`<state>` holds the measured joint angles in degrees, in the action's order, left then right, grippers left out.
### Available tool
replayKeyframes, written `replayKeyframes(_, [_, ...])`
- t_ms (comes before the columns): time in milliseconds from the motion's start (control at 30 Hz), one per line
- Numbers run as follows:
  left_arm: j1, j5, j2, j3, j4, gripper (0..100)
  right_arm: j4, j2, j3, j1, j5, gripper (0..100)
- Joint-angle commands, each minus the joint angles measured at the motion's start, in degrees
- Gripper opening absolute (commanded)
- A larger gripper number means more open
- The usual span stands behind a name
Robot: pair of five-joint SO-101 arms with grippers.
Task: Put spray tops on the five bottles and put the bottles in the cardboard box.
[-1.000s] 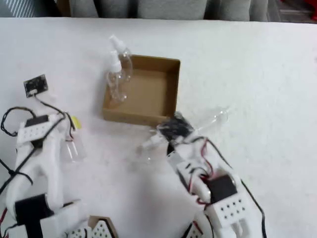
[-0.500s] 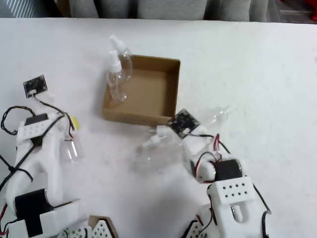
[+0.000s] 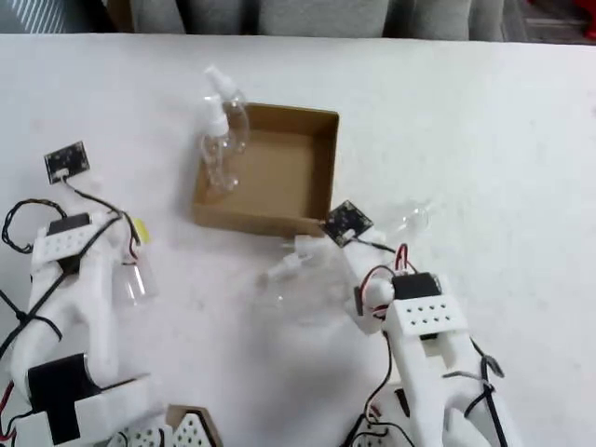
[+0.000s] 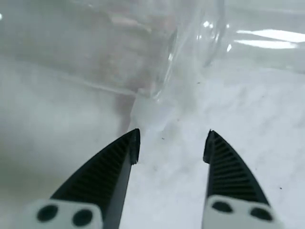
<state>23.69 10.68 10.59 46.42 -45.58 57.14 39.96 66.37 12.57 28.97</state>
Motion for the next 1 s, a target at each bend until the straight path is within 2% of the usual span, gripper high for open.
replayKeyframes(0, [0.57,0.18,-0.13,-2.55,1.05,2,1.54,1.01,-3.34,2.07,-1.05,19.4])
replayKeyframes(233, [0.48,0.18,-0.13,-2.55,1.05,2,0.13,1.80,-2.81,5.32,-7.03,19.2])
replayKeyframes(367, [0.48,0.18,-0.13,-2.55,1.05,2,-7.25,-2.86,0.88,4.79,-7.03,19.1])
replayKeyframes(467, [0.48,0.18,-0.13,-2.55,1.05,2,-8.84,-6.46,0.88,3.56,-7.03,18.8])
replayKeyframes(533, [0.48,0.18,-0.13,-2.55,1.05,2,-8.48,-8.13,-0.44,3.12,-6.95,14.8])
replayKeyframes(600, [0.48,0.18,-0.13,-2.55,1.05,2,-7.43,-8.66,-1.23,2.95,-6.77,6.1])
replayKeyframes(633, [0.48,0.18,-0.13,-2.55,1.05,2,-7.08,-8.57,-1.23,2.77,-5.45,1.7])
replayKeyframes(767, [0.48,0.18,-0.13,-2.46,1.05,2,-4.18,-7.08,-1.41,-2.51,2.46,2.5])
replayKeyframes(967, [0.48,0.18,-0.13,-2.46,1.05,2,3.47,-2.86,-7.65,-19.74,16.53,1.7])
